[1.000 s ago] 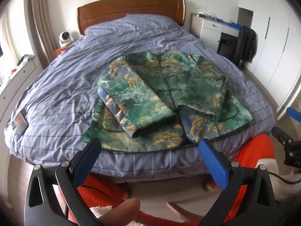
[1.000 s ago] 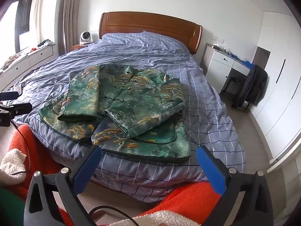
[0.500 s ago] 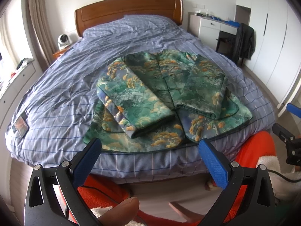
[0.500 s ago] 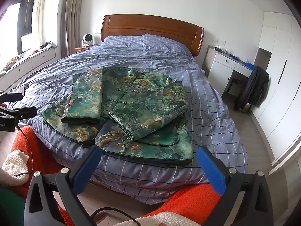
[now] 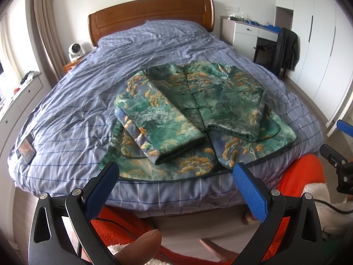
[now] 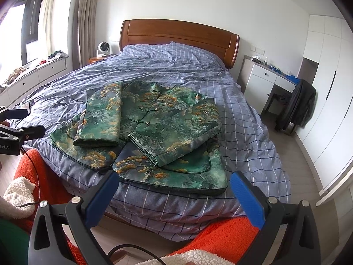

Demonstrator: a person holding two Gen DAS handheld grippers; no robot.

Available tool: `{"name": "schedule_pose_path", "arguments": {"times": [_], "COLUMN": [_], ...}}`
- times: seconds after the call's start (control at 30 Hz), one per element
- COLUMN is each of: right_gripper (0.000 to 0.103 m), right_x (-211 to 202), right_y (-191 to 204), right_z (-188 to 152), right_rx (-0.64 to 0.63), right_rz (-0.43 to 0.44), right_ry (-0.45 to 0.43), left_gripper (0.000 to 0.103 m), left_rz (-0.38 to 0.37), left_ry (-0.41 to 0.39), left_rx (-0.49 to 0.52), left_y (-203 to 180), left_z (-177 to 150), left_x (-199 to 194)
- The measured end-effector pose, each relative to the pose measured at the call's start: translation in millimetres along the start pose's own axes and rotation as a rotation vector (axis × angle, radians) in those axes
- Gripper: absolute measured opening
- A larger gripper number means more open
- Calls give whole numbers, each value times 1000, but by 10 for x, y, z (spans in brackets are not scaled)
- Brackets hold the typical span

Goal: Fold large clothes

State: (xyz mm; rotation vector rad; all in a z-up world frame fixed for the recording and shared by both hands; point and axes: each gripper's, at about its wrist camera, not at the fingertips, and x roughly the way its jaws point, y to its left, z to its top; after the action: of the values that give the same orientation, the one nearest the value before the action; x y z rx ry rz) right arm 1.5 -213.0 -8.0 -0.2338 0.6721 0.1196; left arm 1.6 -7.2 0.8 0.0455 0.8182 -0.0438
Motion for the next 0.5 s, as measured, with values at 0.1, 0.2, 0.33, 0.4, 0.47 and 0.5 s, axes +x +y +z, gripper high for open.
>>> {"name": "schedule_pose_path", "arguments": {"times": [0.1, 0.2, 0.33, 0.4, 0.47, 0.5], "right_gripper": [103, 103, 103, 103, 103, 103], "right_x": [-1, 3, 5, 5, 10, 12], "right_y": [0, 3, 20, 35, 43, 47], "right_z": [2, 2, 19, 21, 23, 25], "right_rx": [0, 1, -3, -7, -6, -7], "right_rz": [1, 3, 8, 10, 11, 13], "right_ry": [0, 4, 4, 3, 6, 7], "left_gripper": [103, 103, 103, 103, 103, 103], "left_rz": [-1, -1, 0, 0, 2, 5], "left_ry": [1, 0, 1, 1, 0, -1], "left_rx": [1, 1, 1, 3, 3, 5], "left_y": [-6, -4, -4, -5, -3, -1], "left_z": [0, -4, 4, 3, 4, 6], "left_x": [4, 0, -2, -3, -2, -2]}}
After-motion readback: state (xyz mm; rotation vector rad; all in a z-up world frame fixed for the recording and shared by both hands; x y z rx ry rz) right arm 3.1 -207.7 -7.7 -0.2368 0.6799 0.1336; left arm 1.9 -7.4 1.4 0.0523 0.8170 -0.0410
